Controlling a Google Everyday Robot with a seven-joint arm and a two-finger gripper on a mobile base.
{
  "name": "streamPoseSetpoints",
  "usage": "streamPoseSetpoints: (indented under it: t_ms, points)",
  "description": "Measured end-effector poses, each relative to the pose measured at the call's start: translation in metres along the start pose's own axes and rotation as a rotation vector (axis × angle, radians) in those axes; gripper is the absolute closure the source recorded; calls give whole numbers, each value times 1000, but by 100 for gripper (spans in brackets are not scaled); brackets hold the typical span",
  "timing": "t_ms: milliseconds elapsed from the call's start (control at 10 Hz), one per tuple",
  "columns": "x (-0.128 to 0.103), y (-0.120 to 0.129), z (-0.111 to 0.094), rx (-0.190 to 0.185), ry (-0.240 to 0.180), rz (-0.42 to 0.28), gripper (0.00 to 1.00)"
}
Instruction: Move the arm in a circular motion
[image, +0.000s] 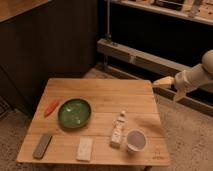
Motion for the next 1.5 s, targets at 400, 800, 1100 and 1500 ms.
streamPoseSetpoints:
  t_ms: [400,800,1100,1500]
  points:
    - [107,11,-18,59,174,13,20]
    - [166,38,-8,57,219,-40,20]
    - [169,84,3,59,237,-114,20]
    - [207,139,19,76,273,-212,20]
